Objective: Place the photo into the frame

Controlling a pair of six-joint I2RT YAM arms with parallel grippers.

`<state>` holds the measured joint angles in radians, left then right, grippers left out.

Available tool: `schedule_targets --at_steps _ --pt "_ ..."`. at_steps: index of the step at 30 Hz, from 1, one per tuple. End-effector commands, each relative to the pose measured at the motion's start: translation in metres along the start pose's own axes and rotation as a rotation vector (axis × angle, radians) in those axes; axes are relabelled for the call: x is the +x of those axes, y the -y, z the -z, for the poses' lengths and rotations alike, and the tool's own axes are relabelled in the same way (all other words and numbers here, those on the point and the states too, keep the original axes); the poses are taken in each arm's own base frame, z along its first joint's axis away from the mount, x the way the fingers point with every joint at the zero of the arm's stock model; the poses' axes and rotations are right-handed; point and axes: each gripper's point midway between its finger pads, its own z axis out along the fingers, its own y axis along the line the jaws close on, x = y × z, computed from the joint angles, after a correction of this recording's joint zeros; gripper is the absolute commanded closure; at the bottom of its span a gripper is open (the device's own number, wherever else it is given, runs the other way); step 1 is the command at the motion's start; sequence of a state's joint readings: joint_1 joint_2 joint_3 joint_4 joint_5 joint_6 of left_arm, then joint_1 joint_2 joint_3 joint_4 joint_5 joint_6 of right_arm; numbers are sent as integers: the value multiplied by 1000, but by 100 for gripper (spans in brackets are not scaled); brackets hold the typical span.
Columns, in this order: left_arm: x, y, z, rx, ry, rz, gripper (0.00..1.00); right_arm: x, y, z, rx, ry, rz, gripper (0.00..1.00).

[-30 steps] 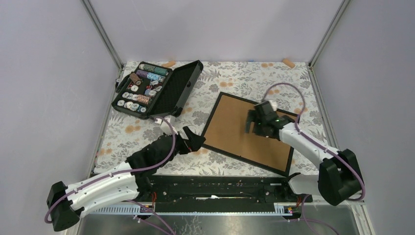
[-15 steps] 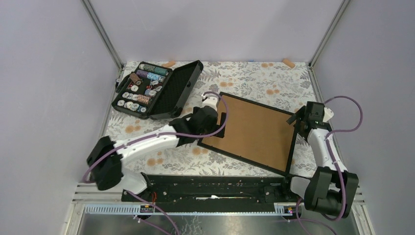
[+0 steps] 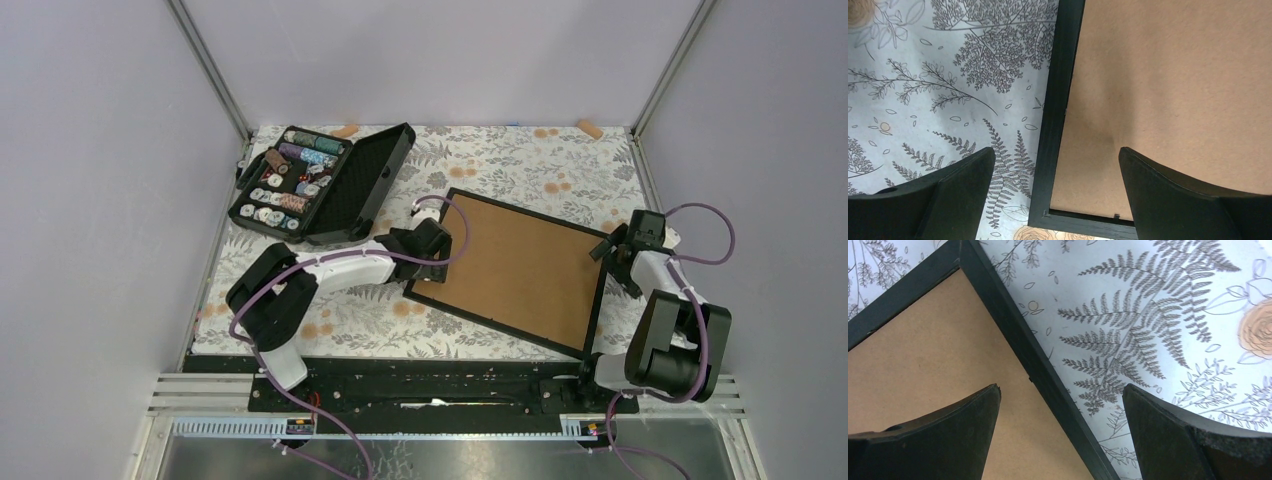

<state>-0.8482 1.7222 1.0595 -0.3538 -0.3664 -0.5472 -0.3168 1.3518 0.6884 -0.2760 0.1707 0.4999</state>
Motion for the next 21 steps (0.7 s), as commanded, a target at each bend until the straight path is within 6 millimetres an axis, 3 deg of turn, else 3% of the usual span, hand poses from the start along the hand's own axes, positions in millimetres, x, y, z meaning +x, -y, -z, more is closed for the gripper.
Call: schedule_targets --at_steps 1,5,10,17,21 --pt "2 3 -7 38 4 37 2 -6 -20 -4 -108 6 40 0" --pt "24 15 -15 130 -123 72 1 3 -30 -9 -159 -45 63 0" --pt "43 34 -4 271 -184 128 1 10 -44 -11 -224 -96 71 0" --pt "68 90 34 554 -260 194 4 -3 -70 -5 -323 -114 64 0" --pt "78 113 57 604 -242 187 4 -12 -84 -13 -348 -131 82 0"
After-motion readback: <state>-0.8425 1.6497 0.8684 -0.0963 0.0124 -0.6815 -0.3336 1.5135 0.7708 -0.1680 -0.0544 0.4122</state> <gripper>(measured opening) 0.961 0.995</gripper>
